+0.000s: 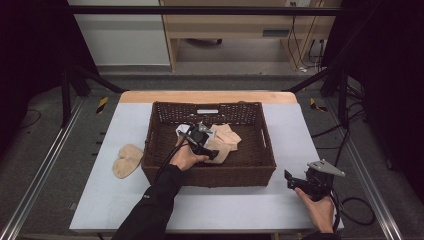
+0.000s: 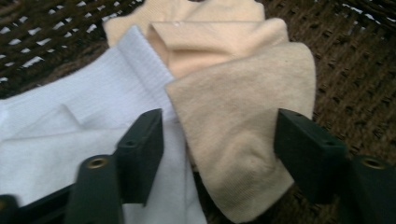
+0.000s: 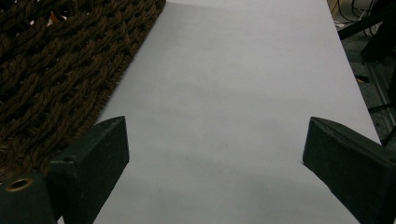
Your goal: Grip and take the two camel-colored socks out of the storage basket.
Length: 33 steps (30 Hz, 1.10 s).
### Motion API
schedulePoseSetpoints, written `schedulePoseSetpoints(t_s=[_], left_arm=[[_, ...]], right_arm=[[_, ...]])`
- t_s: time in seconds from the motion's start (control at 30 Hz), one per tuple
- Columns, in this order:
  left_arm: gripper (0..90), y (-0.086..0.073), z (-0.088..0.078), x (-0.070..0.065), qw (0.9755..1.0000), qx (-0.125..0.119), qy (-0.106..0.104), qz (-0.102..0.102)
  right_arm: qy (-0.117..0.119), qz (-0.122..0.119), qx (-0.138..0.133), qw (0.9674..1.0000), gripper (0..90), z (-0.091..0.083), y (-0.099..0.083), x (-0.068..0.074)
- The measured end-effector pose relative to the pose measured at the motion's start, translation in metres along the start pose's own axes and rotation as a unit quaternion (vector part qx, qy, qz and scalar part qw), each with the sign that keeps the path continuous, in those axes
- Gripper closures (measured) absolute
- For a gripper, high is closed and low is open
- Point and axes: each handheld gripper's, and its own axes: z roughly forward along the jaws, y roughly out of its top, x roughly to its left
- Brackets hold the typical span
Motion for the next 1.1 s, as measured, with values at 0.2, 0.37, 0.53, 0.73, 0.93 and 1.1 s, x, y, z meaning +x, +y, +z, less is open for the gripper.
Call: schedulePoseSetpoints(t_s=[0.2, 0.37, 0.53, 0.73, 0.93, 1.1], left_arm=[[54.1, 0.002, -0.004, -0.006, 0.9993, -0.005, -0.028, 0.023], [71.5, 0.003, -0.005, -0.009, 0.9984, 0.007, -0.039, 0.039], [87.6, 0.005, -0.009, -0.007, 0.9987, 0.01, -0.033, 0.036], [88.9, 0.006, -0.017, -0.006, 0.9989, -0.015, -0.024, 0.037], [89.2, 0.007, -0.023, -0.005, 0.9984, -0.047, -0.02, 0.025], [89.2, 0.006, -0.026, -0.003, 0.998, -0.061, -0.008, 0.012]], right_arm=[[0.0, 0.0, 0.0, 1.0, 7.4, 0.0, 0.0, 0.0], [0.0, -0.001, 0.0, 1.0, 7.4, 0.0, 0.0, 0.0], [0.0, 0.0, 0.0, 1.0, 7.5, 0.0, 0.0, 0.0], [0.0, 0.001, -0.001, 1.0, 7.6, 0.0, 0.0, 0.0], [-0.001, 0.001, -0.002, 1.0, 7.6, -0.001, 0.0, -0.001], [0.0, -0.001, -0.002, 1.0, 7.8, -0.001, 0.0, -0.001]])
